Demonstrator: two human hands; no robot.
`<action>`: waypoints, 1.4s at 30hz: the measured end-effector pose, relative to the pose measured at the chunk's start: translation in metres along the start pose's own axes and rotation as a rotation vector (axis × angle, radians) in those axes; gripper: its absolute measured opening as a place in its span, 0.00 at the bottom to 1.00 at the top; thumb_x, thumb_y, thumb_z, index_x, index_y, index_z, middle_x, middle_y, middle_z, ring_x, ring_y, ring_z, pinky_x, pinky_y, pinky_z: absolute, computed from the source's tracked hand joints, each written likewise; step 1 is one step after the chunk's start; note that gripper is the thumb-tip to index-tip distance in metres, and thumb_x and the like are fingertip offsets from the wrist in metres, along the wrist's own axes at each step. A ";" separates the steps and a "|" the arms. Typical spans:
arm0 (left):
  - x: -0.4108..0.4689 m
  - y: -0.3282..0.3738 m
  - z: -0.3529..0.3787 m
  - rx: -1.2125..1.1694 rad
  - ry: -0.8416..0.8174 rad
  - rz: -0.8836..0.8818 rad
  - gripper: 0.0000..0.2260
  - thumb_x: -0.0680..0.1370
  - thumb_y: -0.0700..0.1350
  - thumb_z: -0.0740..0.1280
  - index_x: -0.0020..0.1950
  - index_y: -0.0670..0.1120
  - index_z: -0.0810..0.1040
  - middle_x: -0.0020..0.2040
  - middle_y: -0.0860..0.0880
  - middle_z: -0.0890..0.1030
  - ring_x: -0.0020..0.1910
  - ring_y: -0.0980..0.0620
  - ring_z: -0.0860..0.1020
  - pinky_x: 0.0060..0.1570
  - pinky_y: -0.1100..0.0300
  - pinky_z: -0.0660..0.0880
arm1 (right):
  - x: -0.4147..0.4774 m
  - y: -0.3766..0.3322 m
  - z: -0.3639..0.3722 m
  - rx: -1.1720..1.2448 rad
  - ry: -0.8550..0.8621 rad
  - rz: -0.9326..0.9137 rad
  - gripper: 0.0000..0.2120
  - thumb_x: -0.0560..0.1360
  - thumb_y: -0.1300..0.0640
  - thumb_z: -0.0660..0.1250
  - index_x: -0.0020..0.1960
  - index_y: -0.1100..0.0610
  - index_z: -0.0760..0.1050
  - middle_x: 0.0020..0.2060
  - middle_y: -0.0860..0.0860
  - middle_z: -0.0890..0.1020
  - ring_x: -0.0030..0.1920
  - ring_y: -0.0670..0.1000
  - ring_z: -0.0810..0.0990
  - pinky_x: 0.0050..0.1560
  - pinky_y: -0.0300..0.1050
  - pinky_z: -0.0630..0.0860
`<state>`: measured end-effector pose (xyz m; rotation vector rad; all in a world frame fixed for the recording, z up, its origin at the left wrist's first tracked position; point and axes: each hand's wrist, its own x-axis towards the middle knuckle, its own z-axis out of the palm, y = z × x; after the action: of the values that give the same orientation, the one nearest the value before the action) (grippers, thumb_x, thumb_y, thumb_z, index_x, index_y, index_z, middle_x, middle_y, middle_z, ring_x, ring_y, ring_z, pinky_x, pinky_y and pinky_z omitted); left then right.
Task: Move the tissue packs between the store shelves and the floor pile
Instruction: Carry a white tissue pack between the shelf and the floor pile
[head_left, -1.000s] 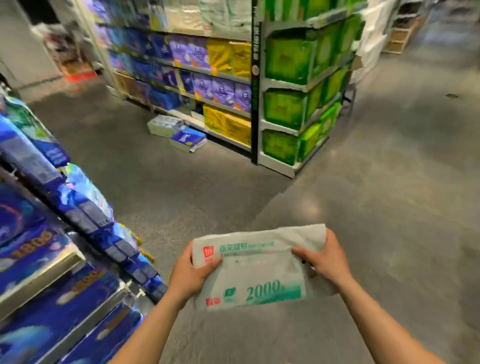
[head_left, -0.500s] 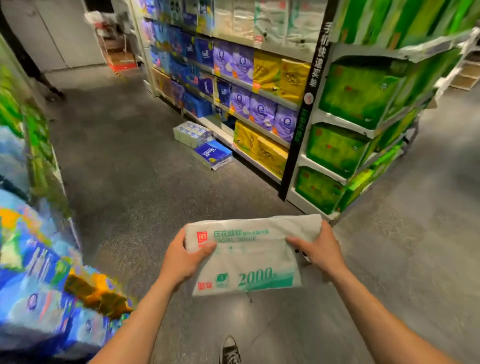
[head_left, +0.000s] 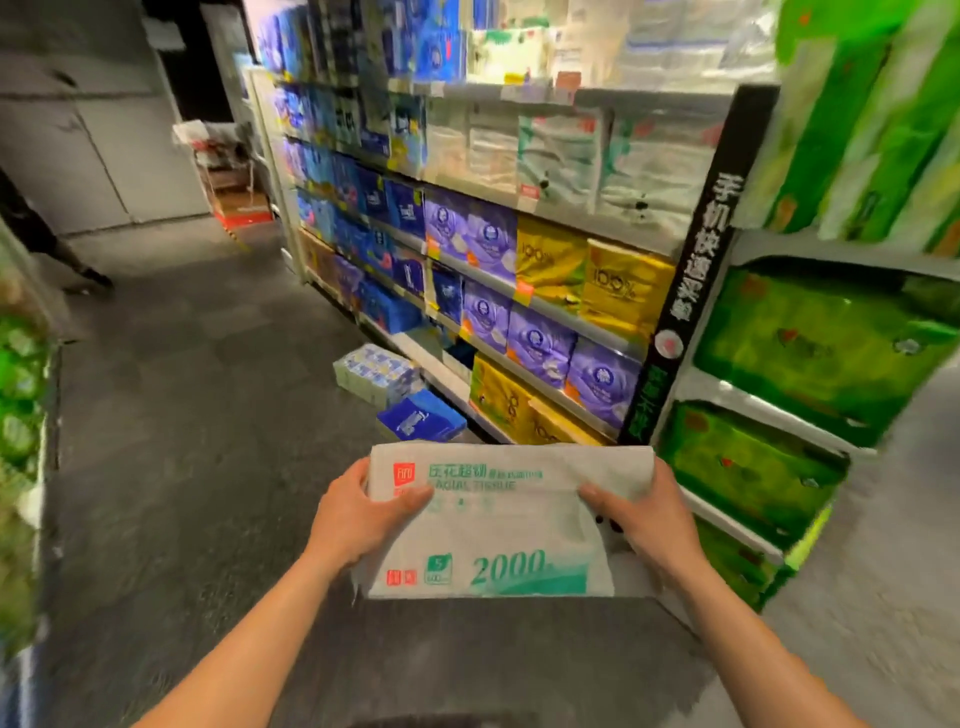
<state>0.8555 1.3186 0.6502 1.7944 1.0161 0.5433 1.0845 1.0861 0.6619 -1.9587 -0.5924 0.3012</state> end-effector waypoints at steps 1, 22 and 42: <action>0.035 0.011 -0.002 -0.017 0.011 0.008 0.23 0.66 0.59 0.80 0.56 0.55 0.79 0.47 0.57 0.85 0.44 0.59 0.84 0.41 0.59 0.80 | 0.037 -0.011 0.009 0.012 0.014 -0.027 0.23 0.66 0.50 0.82 0.51 0.43 0.71 0.47 0.44 0.83 0.46 0.47 0.84 0.47 0.55 0.83; 0.670 0.191 -0.159 -0.086 0.151 0.383 0.28 0.60 0.65 0.78 0.53 0.54 0.79 0.42 0.55 0.86 0.38 0.57 0.85 0.37 0.54 0.83 | 0.623 -0.275 0.225 0.052 0.222 -0.291 0.32 0.61 0.41 0.83 0.58 0.49 0.73 0.45 0.47 0.85 0.39 0.48 0.85 0.38 0.54 0.84; 1.099 0.400 -0.171 -0.229 0.067 0.775 0.36 0.55 0.72 0.77 0.53 0.53 0.72 0.52 0.53 0.83 0.50 0.54 0.82 0.47 0.55 0.79 | 0.959 -0.466 0.242 -0.118 0.642 -0.478 0.40 0.57 0.33 0.78 0.62 0.50 0.71 0.55 0.49 0.81 0.53 0.53 0.81 0.53 0.51 0.79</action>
<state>1.4973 2.2468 1.0015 1.9302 0.2405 1.1426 1.6594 1.9454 1.0167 -1.8134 -0.6278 -0.6496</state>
